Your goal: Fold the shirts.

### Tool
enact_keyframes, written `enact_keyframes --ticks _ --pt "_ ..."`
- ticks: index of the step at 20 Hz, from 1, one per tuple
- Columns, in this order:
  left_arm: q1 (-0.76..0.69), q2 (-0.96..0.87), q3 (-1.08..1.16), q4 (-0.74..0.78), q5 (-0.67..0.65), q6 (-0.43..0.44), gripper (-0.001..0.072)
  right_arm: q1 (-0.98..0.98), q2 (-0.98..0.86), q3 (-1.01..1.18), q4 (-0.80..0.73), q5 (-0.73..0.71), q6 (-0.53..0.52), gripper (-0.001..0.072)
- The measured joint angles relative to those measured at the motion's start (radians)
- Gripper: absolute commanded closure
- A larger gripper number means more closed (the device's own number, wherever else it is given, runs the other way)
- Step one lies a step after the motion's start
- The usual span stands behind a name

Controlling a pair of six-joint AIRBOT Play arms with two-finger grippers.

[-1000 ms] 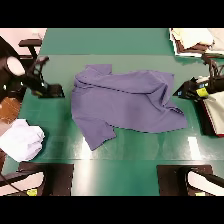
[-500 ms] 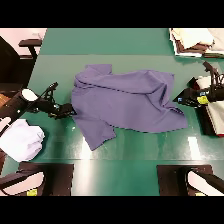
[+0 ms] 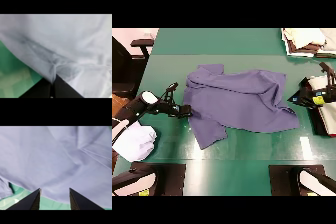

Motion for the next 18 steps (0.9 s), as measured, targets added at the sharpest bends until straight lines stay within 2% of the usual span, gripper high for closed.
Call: enact_keyframes --ticks 2,3,4,7,9,14,15,16,17,18 --pt "-0.002 0.013 0.037 0.01 -0.022 -0.002 0.0685 -0.06 0.003 -0.01 -0.061 0.044 0.0 0.0299" --pt "-0.002 0.022 0.057 0.014 -0.033 -0.003 0.0685 -0.092 0.006 -0.026 -0.092 0.06 0.0 0.0241" --pt "-0.002 0.03 0.073 0.02 -0.041 -0.003 0.0685 -0.132 0.013 -0.054 -0.123 0.072 0.001 0.0123" --pt "-0.002 0.046 0.106 0.027 -0.058 -0.003 0.0685 -0.251 0.028 -0.183 -0.169 0.074 0.003 0.012" --pt "-0.002 0.051 0.116 0.028 -0.063 -0.003 0.0685 -0.317 0.028 -0.285 -0.161 0.051 0.003 0.0161" --pt "-0.002 0.055 0.125 0.031 -0.066 -0.004 0.0684 -0.351 -0.031 -0.45 -0.012 -0.075 -0.031 0.0162" --pt "-0.002 0.055 0.125 0.031 -0.066 -0.004 0.0685 -0.334 -0.045 -0.46 0.027 -0.094 -0.038 0.0192" --pt "-0.002 0.055 0.126 0.031 -0.066 -0.004 0.0684 -0.311 -0.061 -0.462 0.061 -0.126 -0.043 0.0292" --pt "-0.002 0.056 0.126 0.031 -0.066 -0.004 0.0684 -0.283 -0.075 -0.458 0.075 -0.161 -0.046 0.0361" --pt "-0.002 0.056 0.126 0.032 -0.066 -0.004 0.0685 -0.256 -0.09 -0.448 0.089 -0.195 -0.051 0.0491"
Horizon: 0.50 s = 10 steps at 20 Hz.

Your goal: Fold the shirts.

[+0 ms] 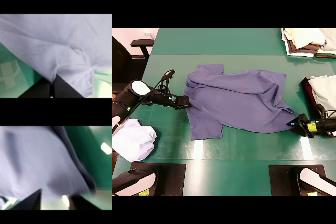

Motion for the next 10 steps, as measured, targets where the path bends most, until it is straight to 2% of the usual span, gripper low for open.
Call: enact_keyframes --ticks 1,2,6,10 --pt "0.0 0.0 0.0 0.0 0.0 0.0 0.0686 0.031 -0.017 0.015 0.007 -0.032 -0.002 0.0652" --pt "0.0 0.0 0.001 0.0 -0.003 0.0 0.0686 0.059 -0.029 0.032 0.002 -0.056 -0.004 0.0692" --pt "0.0 0.051 0.024 0.016 -0.017 -0.003 0.0687 0.159 -0.025 0.136 -0.016 -0.079 -0.007 0.0693" --pt "0.0 0.2 0.175 0.106 -0.042 -0.034 0.0686 0.195 0.101 0.333 -0.052 -0.028 -0.009 0.0693"
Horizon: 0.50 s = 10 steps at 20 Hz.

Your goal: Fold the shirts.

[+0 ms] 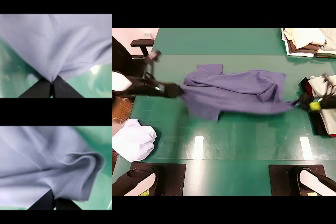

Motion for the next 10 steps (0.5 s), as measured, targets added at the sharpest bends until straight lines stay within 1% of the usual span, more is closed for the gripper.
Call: enact_keyframes --ticks 4,10 --pt "0.0 0.119 0.309 0.064 -0.021 -0.017 0.0686 0.002 0.151 0.27 -0.013 0.023 0.0 0.0693" --pt "0.0 0.164 0.803 0.093 -0.06 -0.06 0.0687 0.002 0.293 0.652 -0.02 0.055 0.001 0.0693"
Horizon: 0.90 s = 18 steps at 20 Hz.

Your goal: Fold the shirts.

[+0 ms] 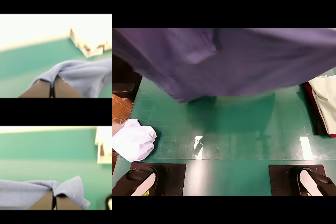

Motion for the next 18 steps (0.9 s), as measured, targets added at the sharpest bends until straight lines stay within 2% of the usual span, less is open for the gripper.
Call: enact_keyframes --ticks 5,9,14,18 --pt "0.0 0.002 0.179 0.008 -0.023 -0.011 0.0687 0.0 -0.02 0.25 -0.057 0.122 0.068 0.0693" --pt "0.0 -0.046 0.123 0.042 -0.068 -0.03 0.0686 0.026 -0.156 0.401 -0.089 0.27 0.133 0.0693" --pt "0.0 -0.232 -0.066 0.076 -0.146 -0.037 0.0684 0.117 -0.374 0.33 -0.183 0.359 0.184 0.0693" --pt "0.0 -0.468 -0.177 0.085 -0.167 -0.037 0.0684 0.177 -0.586 0.204 -0.239 0.374 0.195 0.0693"
